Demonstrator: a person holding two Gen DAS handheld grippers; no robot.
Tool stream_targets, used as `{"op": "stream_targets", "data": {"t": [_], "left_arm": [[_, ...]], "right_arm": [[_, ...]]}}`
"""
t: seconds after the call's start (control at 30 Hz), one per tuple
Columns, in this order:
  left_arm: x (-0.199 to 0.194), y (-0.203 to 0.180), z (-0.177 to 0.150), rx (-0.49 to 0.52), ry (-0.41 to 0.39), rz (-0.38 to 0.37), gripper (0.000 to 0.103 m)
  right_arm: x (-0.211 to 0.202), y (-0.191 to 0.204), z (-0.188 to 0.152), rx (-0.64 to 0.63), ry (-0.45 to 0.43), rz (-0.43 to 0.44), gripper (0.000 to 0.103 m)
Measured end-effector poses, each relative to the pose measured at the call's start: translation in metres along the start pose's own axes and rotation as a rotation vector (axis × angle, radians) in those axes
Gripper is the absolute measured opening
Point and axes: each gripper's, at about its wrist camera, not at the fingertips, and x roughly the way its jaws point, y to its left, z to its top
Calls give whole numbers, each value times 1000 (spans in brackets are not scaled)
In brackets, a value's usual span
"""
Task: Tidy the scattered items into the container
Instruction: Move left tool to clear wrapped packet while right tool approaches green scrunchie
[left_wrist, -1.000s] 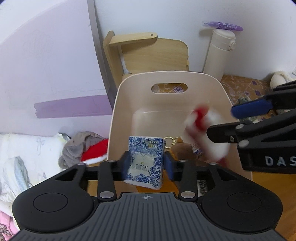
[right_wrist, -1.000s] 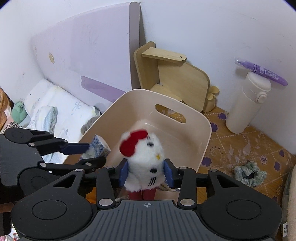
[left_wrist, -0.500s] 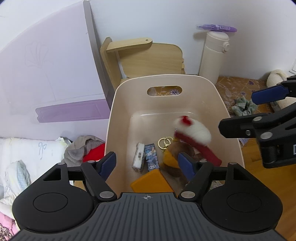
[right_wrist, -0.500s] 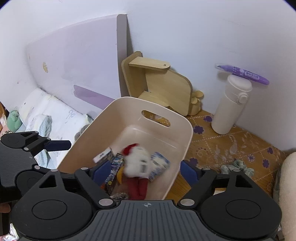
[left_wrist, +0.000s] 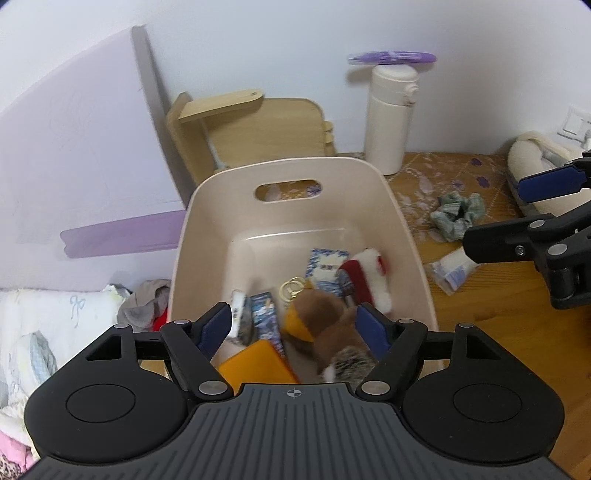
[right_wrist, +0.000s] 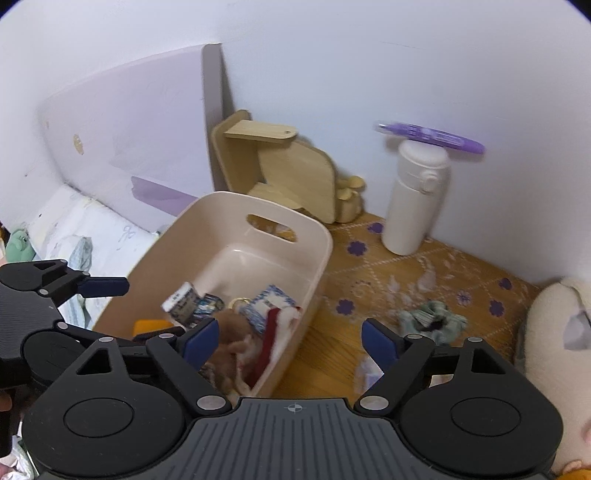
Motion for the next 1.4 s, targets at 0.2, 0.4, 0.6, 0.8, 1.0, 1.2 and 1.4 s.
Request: {"op": "stream_targets", "data": {"t": [0.2, 0.4, 0.6, 0.8, 1.0, 1.2, 1.4], "left_arm": [[-1, -30, 8, 46, -11, -21, 76], [3, -65, 17, 99, -19, -48, 76], [14, -101, 25, 157, -11, -66, 76], [32, -134, 32, 213, 1, -74, 76], [54, -164, 39, 268, 14, -75, 76], [79, -183, 45, 293, 20, -86, 76], [103, -191, 48, 322, 14, -95, 76]], "right_arm": [[-10, -35, -12, 48, 2, -32, 86], [-17, -75, -25, 106, 8, -59, 87], [-20, -115, -36, 157, 13, -77, 87], [-16, -149, -45, 189, 20, -82, 87], [-3, -177, -52, 227, 30, -62, 87], [18, -197, -51, 246, 24, -30, 87], [45, -214, -48, 269, 20, 5, 87]]}}
